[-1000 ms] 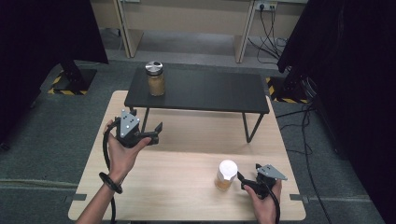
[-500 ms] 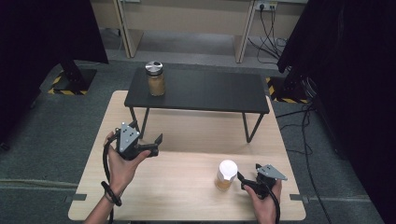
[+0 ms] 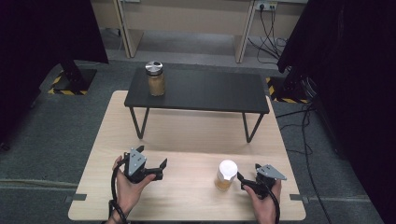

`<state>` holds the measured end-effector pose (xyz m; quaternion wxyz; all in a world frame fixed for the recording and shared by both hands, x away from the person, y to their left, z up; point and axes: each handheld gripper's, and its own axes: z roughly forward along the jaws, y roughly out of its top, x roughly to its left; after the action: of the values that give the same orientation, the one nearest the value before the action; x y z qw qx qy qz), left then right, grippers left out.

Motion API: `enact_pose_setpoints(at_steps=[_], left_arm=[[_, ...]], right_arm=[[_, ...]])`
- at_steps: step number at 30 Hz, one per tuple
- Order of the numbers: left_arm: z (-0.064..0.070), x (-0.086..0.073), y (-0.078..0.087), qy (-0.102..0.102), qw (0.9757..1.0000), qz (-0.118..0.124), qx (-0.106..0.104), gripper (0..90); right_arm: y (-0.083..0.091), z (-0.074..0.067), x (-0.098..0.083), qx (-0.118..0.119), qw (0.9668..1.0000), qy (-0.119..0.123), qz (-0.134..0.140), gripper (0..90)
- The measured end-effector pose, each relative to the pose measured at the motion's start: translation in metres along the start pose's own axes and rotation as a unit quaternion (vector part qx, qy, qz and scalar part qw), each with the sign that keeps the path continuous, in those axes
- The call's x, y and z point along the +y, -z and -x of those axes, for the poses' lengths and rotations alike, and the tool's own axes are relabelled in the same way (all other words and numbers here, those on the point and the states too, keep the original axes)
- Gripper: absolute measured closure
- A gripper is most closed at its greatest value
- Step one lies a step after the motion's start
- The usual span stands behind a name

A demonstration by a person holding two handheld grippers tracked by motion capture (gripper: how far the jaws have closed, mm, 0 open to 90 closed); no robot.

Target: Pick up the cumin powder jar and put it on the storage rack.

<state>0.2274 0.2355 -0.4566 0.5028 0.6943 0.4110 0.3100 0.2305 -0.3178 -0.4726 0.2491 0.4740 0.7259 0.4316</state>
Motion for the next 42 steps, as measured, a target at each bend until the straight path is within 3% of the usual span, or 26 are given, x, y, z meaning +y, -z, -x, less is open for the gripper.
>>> enact_pose_setpoints(at_steps=[12,28,30,42], left_arm=[[-0.003,-0.026,0.000,0.040,0.9990,0.015,-0.013,0.0],[-0.001,-0.043,-0.005,0.060,0.9981,0.005,-0.017,0.0],[0.000,-0.046,-0.007,0.068,0.9975,-0.004,-0.019,0.1],[-0.001,-0.050,-0.006,0.075,0.9970,0.009,-0.017,0.0]], right_arm=[[0.000,-0.001,0.001,-0.001,1.0000,0.003,-0.001,12.3],[-0.001,-0.003,0.002,-0.002,0.9999,0.009,-0.005,12.4],[-0.001,-0.002,0.002,-0.001,0.9999,0.009,-0.004,12.4],[-0.001,-0.002,0.002,-0.001,1.0000,0.007,-0.004,12.5]])
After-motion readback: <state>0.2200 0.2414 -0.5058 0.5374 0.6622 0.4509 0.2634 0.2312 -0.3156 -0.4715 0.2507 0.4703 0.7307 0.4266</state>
